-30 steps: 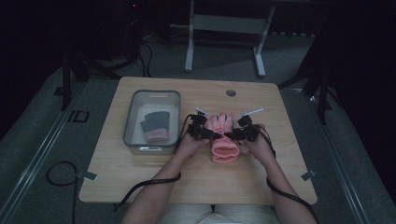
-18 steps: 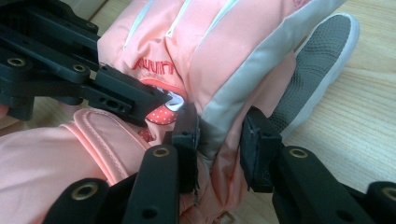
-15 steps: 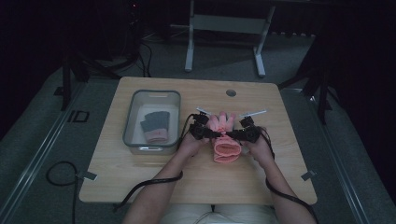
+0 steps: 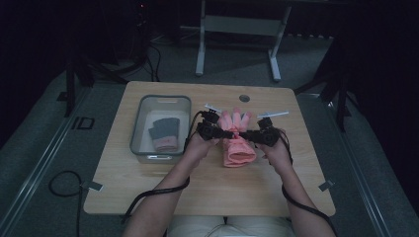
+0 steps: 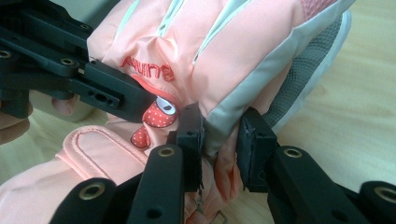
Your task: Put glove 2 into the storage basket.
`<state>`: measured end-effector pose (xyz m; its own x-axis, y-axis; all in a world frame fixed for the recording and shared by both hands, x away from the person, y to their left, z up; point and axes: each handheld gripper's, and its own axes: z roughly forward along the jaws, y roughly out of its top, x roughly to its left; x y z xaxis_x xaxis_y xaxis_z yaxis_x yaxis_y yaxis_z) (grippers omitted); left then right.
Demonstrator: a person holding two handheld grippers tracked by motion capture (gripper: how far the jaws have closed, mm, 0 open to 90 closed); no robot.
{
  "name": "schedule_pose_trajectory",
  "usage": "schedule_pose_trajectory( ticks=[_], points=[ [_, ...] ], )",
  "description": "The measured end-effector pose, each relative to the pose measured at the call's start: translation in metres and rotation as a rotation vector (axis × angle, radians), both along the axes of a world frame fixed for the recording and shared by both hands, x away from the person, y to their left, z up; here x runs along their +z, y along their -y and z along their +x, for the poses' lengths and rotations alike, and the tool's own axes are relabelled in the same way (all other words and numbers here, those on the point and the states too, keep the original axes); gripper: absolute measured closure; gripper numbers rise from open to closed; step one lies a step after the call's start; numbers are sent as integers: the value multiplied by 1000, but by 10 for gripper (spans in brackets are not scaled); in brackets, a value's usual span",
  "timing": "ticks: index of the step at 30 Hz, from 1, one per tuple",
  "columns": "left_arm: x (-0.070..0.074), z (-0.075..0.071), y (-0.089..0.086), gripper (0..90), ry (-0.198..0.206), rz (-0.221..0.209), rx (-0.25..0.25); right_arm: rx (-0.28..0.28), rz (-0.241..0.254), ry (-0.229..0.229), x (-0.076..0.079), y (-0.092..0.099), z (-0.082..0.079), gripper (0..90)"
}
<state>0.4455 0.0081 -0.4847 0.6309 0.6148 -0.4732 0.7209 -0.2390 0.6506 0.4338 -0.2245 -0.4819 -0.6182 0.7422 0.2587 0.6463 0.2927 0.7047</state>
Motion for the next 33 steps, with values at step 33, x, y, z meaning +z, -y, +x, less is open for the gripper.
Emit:
schedule_pose_trajectory(
  ticks=[33],
  points=[
    [96,-24,-114,755,105,45,181,154,37,131,88,-113,13,729]
  ],
)
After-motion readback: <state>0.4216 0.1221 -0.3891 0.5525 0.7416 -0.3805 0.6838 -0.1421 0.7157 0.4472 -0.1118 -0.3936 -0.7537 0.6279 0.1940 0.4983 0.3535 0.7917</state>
